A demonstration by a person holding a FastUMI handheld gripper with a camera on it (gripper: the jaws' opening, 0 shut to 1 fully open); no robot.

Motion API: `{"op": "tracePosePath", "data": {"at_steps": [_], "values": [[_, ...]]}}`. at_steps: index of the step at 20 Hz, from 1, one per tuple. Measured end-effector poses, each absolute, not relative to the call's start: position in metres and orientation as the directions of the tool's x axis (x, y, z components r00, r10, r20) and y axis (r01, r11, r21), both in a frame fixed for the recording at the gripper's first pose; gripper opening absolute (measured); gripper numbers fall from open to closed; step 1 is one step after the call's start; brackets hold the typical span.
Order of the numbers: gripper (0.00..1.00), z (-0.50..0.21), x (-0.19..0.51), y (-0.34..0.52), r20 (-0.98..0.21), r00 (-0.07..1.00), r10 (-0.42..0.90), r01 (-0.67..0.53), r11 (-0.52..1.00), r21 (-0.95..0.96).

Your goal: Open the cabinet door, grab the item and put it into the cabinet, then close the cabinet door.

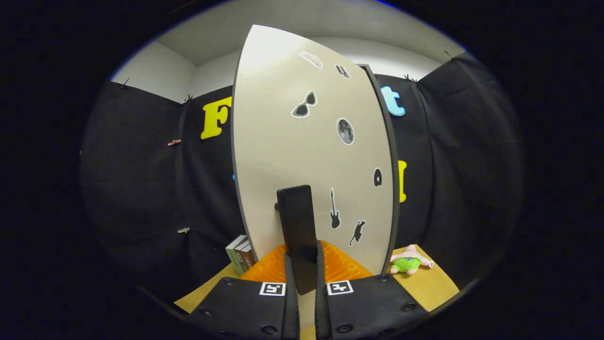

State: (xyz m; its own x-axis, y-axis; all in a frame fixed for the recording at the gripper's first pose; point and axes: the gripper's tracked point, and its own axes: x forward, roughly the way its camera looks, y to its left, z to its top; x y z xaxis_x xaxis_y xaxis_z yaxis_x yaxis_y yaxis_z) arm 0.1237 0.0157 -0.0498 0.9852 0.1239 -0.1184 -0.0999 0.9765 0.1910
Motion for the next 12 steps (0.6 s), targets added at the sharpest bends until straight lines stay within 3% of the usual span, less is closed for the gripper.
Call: {"op": "tracePosePath", "data": {"at_steps": [9,12], "values": [[0.15,-0.044,0.098,-0.064,-0.106,0.990,-0.095,0.111,0.981,0.160],[0.11,-0.044,0.093,-0.094,-0.094,0.982,-0.163,0.170,0.983,0.067]]}}
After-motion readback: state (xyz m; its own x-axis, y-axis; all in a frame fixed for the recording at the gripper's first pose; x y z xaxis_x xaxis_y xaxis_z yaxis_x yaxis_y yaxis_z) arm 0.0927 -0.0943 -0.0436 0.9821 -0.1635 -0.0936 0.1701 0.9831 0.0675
